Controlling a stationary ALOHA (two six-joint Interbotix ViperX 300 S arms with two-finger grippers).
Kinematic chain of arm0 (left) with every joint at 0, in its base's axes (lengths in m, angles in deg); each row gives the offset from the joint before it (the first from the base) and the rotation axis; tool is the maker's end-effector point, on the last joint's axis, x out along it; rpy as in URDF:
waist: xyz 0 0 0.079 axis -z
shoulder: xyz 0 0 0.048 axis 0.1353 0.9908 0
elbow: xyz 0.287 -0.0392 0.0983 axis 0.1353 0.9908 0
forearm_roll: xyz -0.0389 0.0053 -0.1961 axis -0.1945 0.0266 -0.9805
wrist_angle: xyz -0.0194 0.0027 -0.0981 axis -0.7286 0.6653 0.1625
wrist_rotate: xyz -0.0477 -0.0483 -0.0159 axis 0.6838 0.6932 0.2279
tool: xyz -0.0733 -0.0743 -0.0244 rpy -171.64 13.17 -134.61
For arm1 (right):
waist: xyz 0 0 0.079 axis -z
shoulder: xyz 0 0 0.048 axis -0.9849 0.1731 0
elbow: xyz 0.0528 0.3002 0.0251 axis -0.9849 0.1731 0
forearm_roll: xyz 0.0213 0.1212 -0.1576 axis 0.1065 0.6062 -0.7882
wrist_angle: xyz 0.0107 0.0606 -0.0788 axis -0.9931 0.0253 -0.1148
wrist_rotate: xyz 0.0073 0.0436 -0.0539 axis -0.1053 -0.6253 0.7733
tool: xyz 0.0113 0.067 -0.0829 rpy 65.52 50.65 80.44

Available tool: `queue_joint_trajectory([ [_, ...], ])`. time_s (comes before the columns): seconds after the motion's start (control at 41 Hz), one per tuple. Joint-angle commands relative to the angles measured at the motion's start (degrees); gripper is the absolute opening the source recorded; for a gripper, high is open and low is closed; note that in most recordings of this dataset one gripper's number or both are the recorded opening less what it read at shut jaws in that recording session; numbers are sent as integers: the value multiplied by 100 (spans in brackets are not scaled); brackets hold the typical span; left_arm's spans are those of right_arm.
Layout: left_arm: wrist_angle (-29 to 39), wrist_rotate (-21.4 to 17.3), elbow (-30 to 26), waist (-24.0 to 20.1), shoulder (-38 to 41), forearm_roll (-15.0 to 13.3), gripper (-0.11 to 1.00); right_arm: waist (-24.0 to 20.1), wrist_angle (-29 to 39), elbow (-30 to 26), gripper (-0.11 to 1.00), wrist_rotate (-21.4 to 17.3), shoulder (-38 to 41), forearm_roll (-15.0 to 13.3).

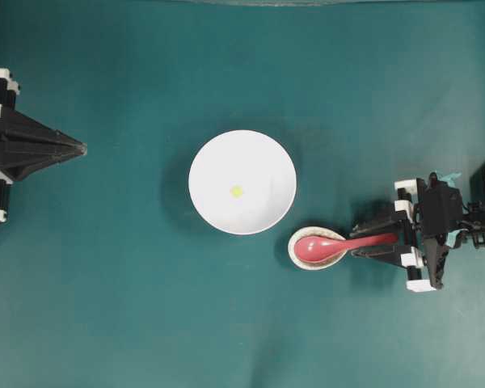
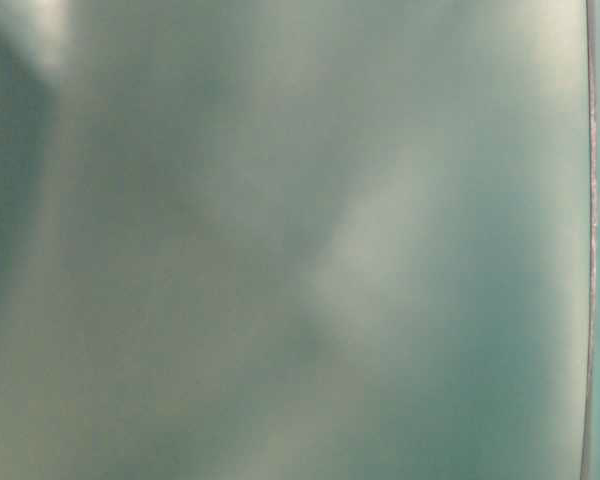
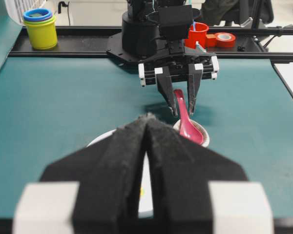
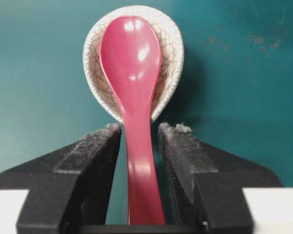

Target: Scoop the yellow hexagonal prism block from the bowl with a spoon using the right arm.

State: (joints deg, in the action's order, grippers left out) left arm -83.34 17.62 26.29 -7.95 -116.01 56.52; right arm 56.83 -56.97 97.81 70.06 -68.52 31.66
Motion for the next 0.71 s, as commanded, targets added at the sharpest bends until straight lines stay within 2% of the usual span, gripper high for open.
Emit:
queue_joint_trajectory([
  [0.0,-26,9,-114,0,53,18,-1,-26,-53,-44,43,0,-35,18],
  [0.049,-26,9,-114,-9,53,18,-1,-18,-62,-53,40,0,-35,18],
  [0.195,-26,9,-114,0,44,18,-1,-26,-62,-70,22,0,-35,18],
  [0.439,-53,-26,-123,-9,35,18,-1,-26,185,-114,22,35,-448,18],
  [0.683,-62,-35,-149,-9,-44,18,-1,97,1081,-211,22,141,-1529,9],
])
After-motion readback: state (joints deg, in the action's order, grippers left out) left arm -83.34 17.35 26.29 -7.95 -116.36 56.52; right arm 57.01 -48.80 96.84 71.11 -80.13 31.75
